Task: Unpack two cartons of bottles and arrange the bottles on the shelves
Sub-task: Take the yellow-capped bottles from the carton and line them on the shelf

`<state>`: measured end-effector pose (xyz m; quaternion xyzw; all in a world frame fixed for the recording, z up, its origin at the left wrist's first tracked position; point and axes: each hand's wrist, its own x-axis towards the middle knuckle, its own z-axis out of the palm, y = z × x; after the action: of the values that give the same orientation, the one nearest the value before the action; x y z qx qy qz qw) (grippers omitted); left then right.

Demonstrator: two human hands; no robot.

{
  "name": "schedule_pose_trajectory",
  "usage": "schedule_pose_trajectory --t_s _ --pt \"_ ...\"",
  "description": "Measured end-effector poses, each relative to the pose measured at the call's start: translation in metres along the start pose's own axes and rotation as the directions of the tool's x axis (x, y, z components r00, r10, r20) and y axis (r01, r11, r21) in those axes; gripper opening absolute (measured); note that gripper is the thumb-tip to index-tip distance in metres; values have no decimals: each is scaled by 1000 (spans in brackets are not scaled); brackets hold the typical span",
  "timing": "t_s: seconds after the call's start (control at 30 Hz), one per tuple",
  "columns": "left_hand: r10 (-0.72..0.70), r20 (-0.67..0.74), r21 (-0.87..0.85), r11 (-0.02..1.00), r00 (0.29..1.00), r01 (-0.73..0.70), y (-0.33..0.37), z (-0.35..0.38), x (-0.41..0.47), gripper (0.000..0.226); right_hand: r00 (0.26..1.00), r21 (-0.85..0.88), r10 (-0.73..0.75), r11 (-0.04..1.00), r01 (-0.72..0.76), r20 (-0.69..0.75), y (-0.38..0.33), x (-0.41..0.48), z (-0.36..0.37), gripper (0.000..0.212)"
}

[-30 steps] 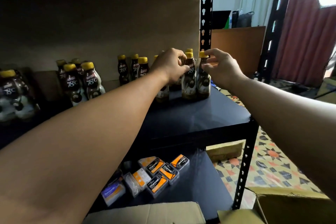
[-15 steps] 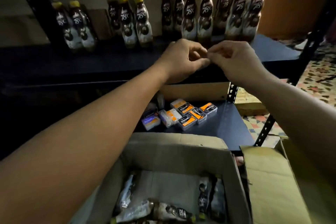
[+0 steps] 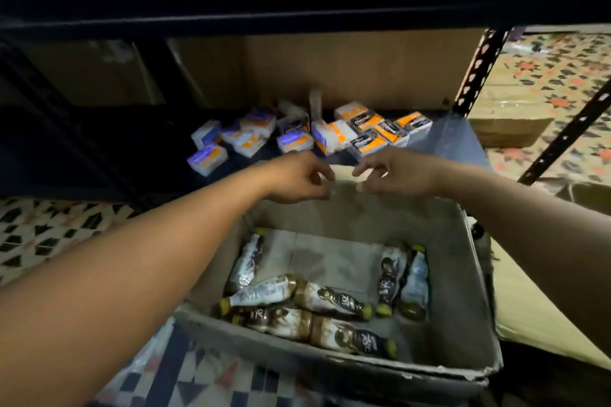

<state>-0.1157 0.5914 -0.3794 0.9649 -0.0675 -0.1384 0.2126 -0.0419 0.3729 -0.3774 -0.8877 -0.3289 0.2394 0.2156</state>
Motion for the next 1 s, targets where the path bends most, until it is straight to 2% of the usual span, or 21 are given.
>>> schedule_pose_trajectory --t_s 0.17,0.23,0.33,0.4,0.57,0.73,0.87,1.0 --pt "31 141 -21 999 989 -28 -16 69 12 32 999 -79 37 996 -36 8 36 -2 46 18" --pt "51 186 -40 998 981 -44 -19 91 14 34 996 -88 76 993 -72 44 49 -4 62 4" --pt "55 247 -52 998 967 -44 -23 122 14 40 987 -104 125 988 -114 103 67 -5 81 11" --pt "44 285 -62 998 957 -28 -27 140 13 41 982 -88 151 986 -142 113 77 -7 87 27" --pt "28 226 -48 999 974 -17 -41 176 12 39 988 130 156 979 -155 4 93 2 110 27" --pt "-36 220 -90 994 975 57 -48 195 15 40 972 344 229 917 -202 -42 106 23 136 25" --pt "-77 298 -96 989 951 110 -56 219 14 50 958 436 286 863 -255 -8 114 27 147 26" --pt "-83 401 -42 993 913 109 -61 239 10 66 912 567 411 753 -334 -8 130 27 152 22"
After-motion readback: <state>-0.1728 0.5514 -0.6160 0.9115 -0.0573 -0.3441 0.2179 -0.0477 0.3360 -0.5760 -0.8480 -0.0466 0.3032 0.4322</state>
